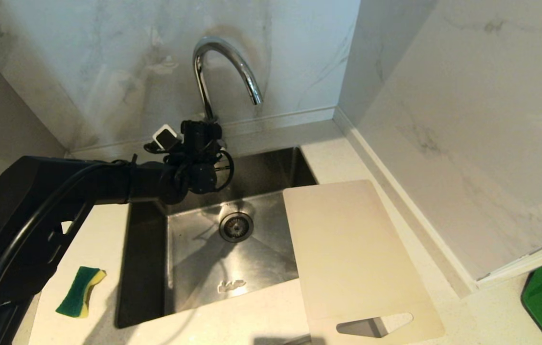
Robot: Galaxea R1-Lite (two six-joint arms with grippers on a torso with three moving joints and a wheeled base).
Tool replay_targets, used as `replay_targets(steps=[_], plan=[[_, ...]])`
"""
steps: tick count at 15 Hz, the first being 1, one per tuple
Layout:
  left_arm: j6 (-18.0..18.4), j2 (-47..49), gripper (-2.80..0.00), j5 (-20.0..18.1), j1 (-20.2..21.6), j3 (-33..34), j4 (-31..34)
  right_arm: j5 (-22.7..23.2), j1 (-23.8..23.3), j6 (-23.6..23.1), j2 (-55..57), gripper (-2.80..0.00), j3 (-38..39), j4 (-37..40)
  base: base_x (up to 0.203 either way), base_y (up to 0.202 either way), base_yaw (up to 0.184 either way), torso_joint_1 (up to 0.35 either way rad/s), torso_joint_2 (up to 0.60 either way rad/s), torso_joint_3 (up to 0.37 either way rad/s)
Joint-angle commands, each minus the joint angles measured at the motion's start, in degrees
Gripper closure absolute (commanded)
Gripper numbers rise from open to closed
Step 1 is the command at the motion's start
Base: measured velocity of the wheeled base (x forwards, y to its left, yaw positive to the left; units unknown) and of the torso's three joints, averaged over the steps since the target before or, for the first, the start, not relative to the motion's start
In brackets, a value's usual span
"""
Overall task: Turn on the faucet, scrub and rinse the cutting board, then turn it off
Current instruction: Turn on the tap
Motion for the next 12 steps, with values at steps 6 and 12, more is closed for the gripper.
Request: replay_targets(steps=[6,12], plan=[[0.1,0.2,-2.8,-0.2,1.3,-0.1,-6.1,0.0,0.0,0.0,0.1,0.0,0.0,0.0,0.0,0.0,0.0,0.0,0.0,0.0],[6.5,2.5,-2.8,1.3,1.7,-0.1,-12.1,0.0,0.0,0.0,0.0,0.0,0.0,0.0,0.0,0.0,0.0,0.0,0.0,0.0]])
